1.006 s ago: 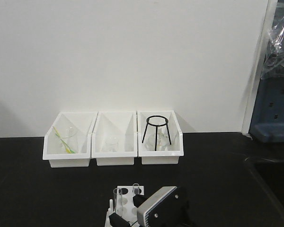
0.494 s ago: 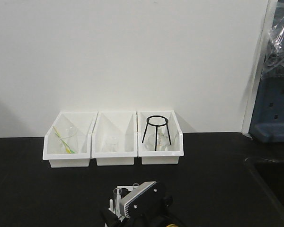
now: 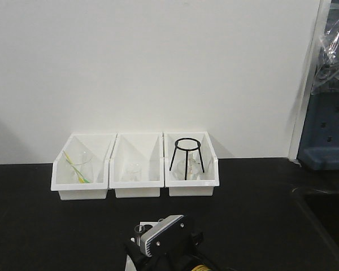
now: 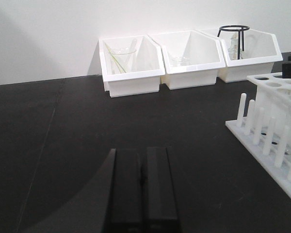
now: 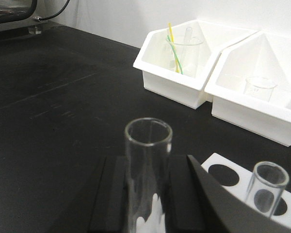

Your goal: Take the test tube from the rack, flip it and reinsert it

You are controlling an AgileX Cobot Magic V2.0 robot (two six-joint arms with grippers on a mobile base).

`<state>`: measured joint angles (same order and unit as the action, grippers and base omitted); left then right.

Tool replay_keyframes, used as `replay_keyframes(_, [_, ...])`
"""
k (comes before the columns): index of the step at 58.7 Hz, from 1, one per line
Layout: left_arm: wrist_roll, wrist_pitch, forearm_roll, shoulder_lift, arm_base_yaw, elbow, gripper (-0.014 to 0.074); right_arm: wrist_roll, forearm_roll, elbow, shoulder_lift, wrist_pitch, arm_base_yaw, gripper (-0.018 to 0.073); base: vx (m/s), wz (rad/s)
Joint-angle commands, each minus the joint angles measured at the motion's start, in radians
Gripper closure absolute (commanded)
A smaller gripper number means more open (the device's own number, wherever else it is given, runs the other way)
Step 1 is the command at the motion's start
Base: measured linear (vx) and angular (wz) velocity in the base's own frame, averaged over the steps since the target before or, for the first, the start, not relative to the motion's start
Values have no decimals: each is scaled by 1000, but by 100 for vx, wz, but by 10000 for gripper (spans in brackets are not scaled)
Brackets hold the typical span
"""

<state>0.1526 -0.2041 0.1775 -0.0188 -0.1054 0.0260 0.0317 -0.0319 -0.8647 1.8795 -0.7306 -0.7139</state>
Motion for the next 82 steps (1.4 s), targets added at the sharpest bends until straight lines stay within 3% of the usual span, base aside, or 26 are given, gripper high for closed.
replay_keyframes(1, [10, 83, -5, -8, 0, -4, 603, 12, -2, -29, -47, -100, 6, 577, 0, 0])
replay_keyframes(21, [10, 83, -5, -8, 0, -4, 603, 12, -3, -33, -169, -59, 6, 573, 0, 0])
replay_keyframes(36, [10, 83, -5, -8, 0, -4, 603, 39, -22, -127, -392, 162, 6, 573, 0, 0])
replay_keyframes(41, [10, 83, -5, -8, 0, -4, 603, 97, -33, -159, -445, 252, 6, 573, 0, 0])
replay_keyframes(46, [10, 83, -5, -8, 0, -4, 603, 242, -95, -179, -493, 345, 6, 573, 0, 0])
replay_keyframes(49, [10, 83, -5, -8, 0, -4, 603, 382, -186, -179, -516, 395, 6, 573, 0, 0])
replay_keyframes(58, [10, 83, -5, -8, 0, -4, 603, 920, -579, -178, -553, 636, 6, 572, 0, 0])
replay_keyframes(63, [10, 83, -5, -8, 0, -4, 603, 1024, -641, -178, -558, 717, 6, 571, 0, 0])
replay_keyframes(66, [10, 83, -5, -8, 0, -4, 603, 996, -607, -178, -559, 722, 4, 570, 0, 0])
replay_keyframes(70, [10, 83, -5, -8, 0, -4, 603, 867, -483, -178, -564, 686, 4, 570, 0, 0])
replay_keyframes(74, [10, 83, -5, -8, 0, -4, 603, 657, -284, -178, -570, 617, 4, 570, 0, 0])
replay_keyframes(79, [10, 83, -5, -8, 0, -4, 603, 345, 43, -178, -574, 500, 5, 570, 0, 0])
replay_keyframes(82, [10, 83, -5, -8, 0, -4, 603, 215, 210, -178, -574, 454, 5, 570, 0, 0])
